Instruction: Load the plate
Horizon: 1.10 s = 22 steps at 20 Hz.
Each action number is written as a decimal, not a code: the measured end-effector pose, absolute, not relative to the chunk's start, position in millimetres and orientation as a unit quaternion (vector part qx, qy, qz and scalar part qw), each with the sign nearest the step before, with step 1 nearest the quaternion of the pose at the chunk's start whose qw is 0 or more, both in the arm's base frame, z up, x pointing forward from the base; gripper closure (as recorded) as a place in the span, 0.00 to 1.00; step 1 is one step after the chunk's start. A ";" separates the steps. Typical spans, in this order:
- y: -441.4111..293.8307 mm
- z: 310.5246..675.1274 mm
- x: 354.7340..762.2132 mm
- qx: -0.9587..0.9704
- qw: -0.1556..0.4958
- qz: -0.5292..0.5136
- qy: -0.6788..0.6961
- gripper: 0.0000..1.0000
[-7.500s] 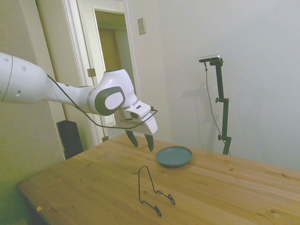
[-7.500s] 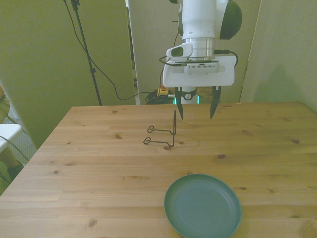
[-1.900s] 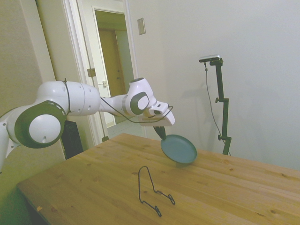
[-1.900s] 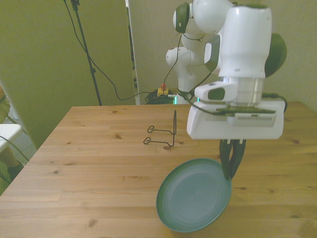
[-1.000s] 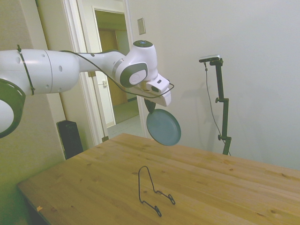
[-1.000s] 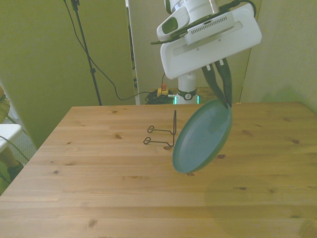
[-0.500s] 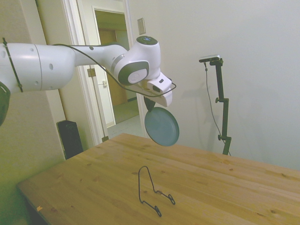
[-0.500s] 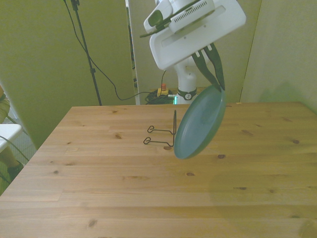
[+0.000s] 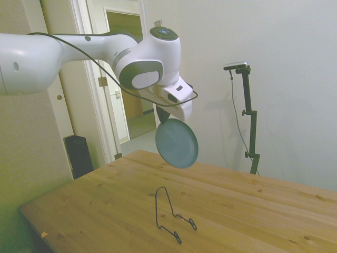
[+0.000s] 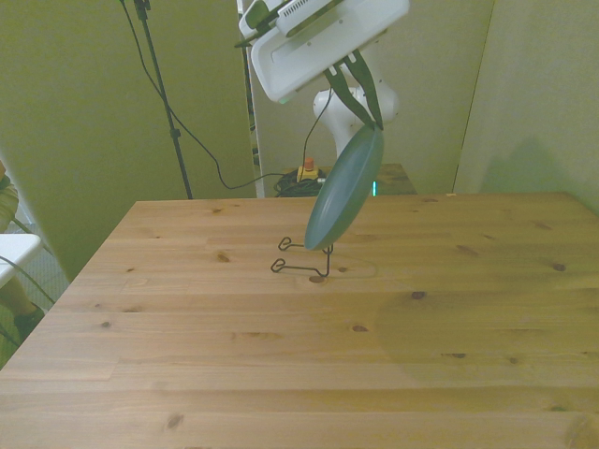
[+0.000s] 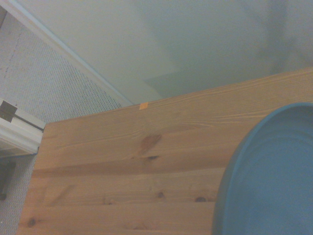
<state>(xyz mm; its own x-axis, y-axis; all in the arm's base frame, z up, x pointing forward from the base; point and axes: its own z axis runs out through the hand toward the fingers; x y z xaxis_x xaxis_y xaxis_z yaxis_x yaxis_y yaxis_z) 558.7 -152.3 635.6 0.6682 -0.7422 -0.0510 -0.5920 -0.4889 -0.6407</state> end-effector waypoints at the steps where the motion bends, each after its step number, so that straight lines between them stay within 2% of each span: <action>1: -154.7 636.5 553.8 -0.854 0.322 -0.118 0.392 1.00; 18: -213.9 610.8 491.9 -0.829 0.341 -0.108 0.430 1.00; 22: -251.8 600.2 459.6 -0.814 0.353 -0.104 0.449 1.00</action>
<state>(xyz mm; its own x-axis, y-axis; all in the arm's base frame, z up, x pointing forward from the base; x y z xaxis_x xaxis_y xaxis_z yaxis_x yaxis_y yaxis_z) 459.6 -251.8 600.2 0.5746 -0.8049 -0.1481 -0.6586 -0.3473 -0.6676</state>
